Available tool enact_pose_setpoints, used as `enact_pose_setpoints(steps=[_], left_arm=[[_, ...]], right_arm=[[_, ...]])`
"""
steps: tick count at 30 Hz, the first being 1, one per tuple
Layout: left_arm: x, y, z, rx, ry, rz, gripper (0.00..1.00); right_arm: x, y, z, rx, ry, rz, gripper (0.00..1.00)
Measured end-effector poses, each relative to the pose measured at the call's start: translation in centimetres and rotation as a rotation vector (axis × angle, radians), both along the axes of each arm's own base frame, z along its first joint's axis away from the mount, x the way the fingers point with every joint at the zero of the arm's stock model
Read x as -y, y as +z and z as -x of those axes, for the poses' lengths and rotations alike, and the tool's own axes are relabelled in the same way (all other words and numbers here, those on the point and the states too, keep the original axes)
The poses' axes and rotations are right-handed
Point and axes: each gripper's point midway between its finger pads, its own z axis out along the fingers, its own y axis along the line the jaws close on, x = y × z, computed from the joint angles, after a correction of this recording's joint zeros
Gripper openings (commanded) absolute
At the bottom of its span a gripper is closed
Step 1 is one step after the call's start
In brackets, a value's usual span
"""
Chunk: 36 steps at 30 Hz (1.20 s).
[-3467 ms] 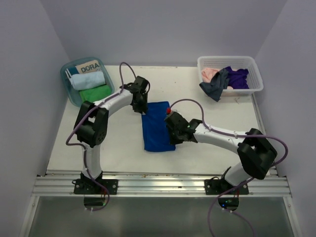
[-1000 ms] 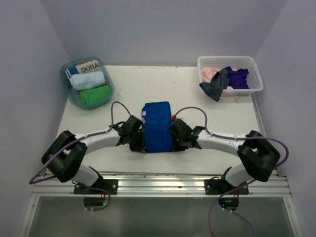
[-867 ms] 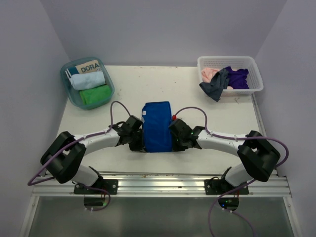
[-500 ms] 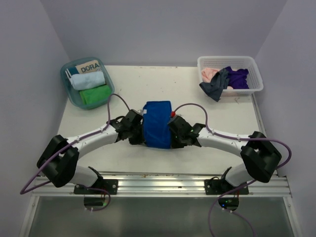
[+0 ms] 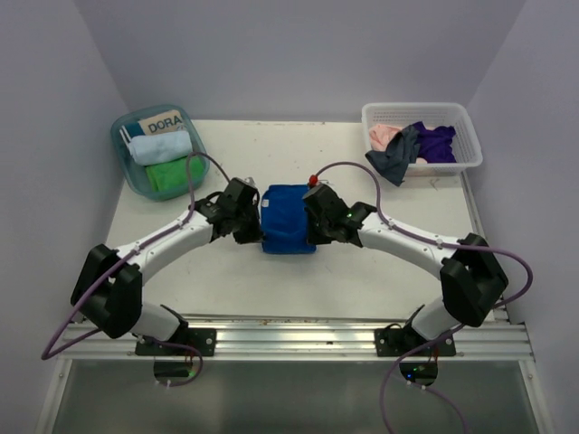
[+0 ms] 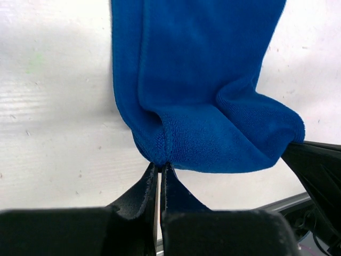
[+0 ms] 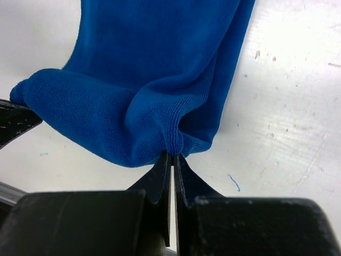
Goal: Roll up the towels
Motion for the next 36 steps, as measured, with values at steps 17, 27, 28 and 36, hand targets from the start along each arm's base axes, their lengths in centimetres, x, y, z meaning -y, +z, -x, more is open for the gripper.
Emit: enact_pose_setpoints(steps=[17,27,28,36], left_arm=[[-0.5,-3.9,-5.4,-0.082,0.029,-0.067,0.0],[0.1,-3.9,-6.0,-0.073,0.013,-0.05,0.0],[0.1,-3.5,-6.0,-0.063,0.012,-0.044,0.0],[0.7,1.2,-4.8,0.023,-0.045,0.058,0.0]], right_arm=[[-0.3,-3.6,-4.5,-0.046,-0.027,0.094,0.0],[0.3,-4.4,-4.6,-0.05,-0.054,0.106,0.0],[0.4,-4.3,-4.4,-0.048,-0.056,0.102,0.0],[1.1,-1.4,-3.2,-0.009,-0.069,0.022,0.0]])
